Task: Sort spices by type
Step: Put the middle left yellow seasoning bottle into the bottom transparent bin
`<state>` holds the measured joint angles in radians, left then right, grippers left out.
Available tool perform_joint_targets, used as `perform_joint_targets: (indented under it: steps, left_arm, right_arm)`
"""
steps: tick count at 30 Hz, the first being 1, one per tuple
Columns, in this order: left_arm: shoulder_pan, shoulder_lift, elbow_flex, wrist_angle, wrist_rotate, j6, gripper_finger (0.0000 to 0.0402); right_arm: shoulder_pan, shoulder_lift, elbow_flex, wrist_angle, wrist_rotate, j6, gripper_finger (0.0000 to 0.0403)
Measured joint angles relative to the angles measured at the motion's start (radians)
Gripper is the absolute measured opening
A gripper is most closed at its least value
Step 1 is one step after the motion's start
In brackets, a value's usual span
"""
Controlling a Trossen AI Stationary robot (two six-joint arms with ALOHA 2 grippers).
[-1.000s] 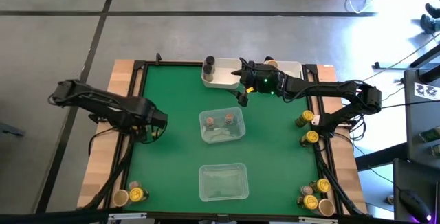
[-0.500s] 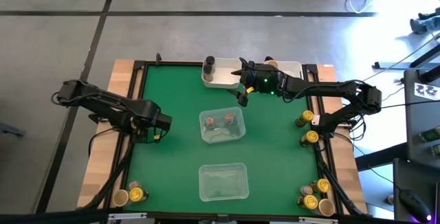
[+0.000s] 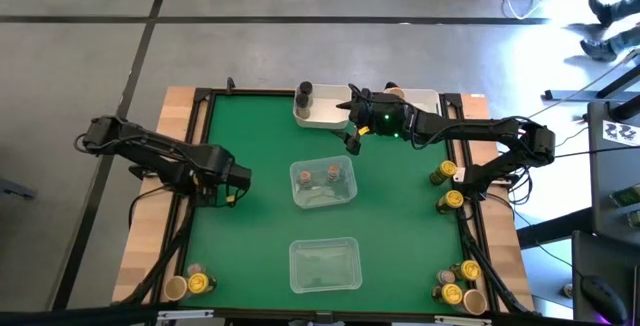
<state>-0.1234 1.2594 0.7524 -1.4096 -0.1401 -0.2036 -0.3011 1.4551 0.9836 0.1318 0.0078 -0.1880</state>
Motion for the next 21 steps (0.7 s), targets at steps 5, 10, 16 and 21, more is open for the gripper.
perform_joint_targets:
  steps: [5,10,16,21]
  left_arm:
    - [-0.001,0.004,0.020,0.048,0.015,-0.002,0.0180]
    - [0.000,0.004,0.032,0.010,0.017,-0.002,0.0138]
    - [0.000,0.003,0.034,0.009,0.017,-0.006,0.0118]
    - [0.000,0.002,0.097,-0.056,0.012,-0.001,0.0154]
  right_arm:
    - [0.000,0.000,0.000,0.000,0.000,0.000,0.0372]
    - [0.000,0.000,0.000,0.002,0.000,0.000,0.0372]
    - [0.000,0.000,0.000,0.001,0.000,0.000,0.0372]
    - [0.000,0.000,0.000,0.001,0.000,0.000,0.0372]
